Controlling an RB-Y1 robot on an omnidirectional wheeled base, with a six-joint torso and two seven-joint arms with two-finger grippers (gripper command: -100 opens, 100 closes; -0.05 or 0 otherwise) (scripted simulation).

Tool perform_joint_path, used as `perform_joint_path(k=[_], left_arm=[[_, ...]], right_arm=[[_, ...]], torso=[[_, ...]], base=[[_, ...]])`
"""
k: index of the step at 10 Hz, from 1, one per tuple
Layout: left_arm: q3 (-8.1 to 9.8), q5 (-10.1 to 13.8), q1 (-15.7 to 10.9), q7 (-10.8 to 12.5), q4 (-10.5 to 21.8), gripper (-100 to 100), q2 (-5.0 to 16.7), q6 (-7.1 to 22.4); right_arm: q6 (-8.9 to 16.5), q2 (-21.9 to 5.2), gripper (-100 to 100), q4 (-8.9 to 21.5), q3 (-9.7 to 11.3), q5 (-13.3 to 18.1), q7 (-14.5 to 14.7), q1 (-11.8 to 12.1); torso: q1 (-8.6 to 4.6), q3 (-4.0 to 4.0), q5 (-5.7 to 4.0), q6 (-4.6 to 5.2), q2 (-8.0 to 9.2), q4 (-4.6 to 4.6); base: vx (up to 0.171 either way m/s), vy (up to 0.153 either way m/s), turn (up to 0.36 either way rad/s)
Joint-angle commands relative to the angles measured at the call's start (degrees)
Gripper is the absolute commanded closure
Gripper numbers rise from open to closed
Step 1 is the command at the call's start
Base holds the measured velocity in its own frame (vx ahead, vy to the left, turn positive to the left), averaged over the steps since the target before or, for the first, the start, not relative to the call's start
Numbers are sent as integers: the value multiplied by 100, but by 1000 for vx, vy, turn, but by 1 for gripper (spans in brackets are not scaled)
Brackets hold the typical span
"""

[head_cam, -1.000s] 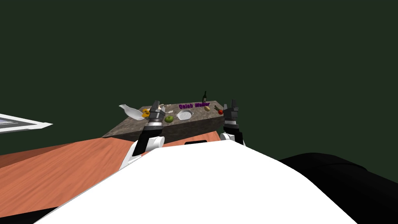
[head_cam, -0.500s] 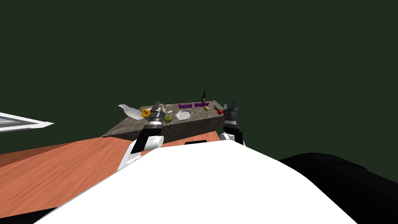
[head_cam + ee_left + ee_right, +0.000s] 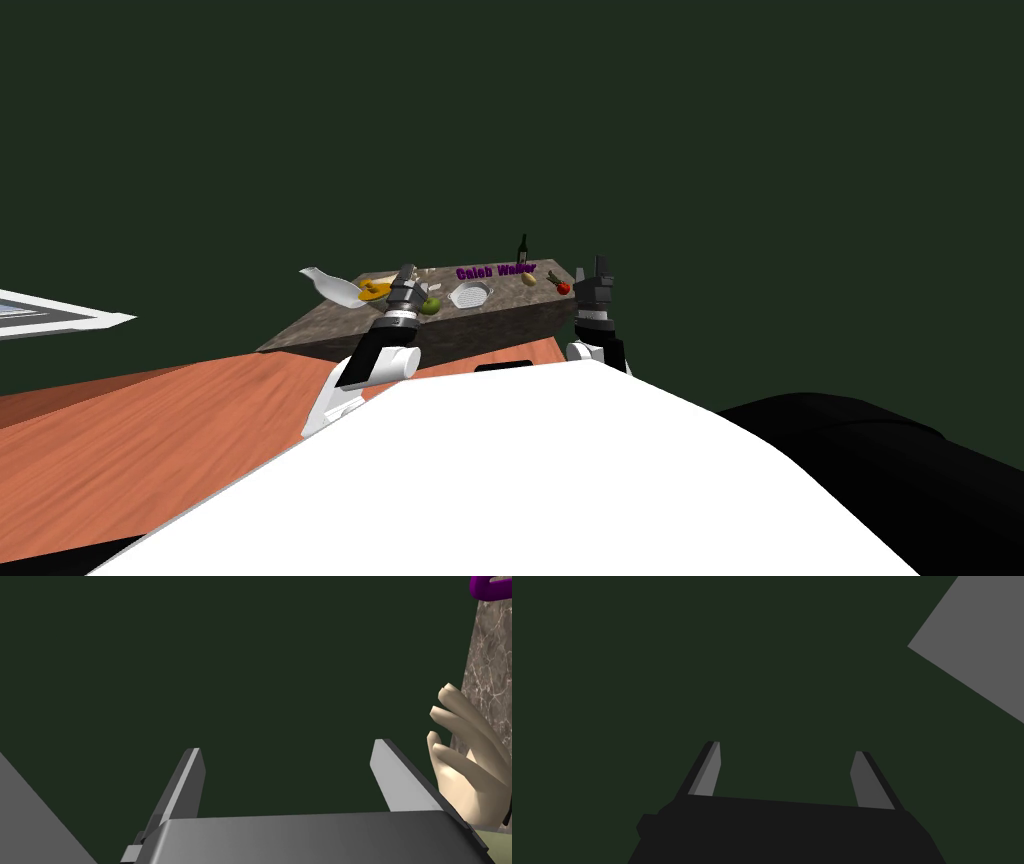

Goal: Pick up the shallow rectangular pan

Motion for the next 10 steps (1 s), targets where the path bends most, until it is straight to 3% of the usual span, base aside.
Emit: perform_joint_path(k=[1, 10], left_arm=[[10, 8, -20, 16, 0, -100, 1, 265], [182, 187, -194, 301, -18, -100, 10, 1598]], right_arm=[[0, 0, 0, 0, 0, 0, 0, 0], [0, 0, 0, 0, 0, 0, 0, 0]], torso=[[0, 0, 0, 0, 0, 0], [5, -1, 1, 0, -2, -1]], base=[[3, -23, 2], [1, -32, -9]])
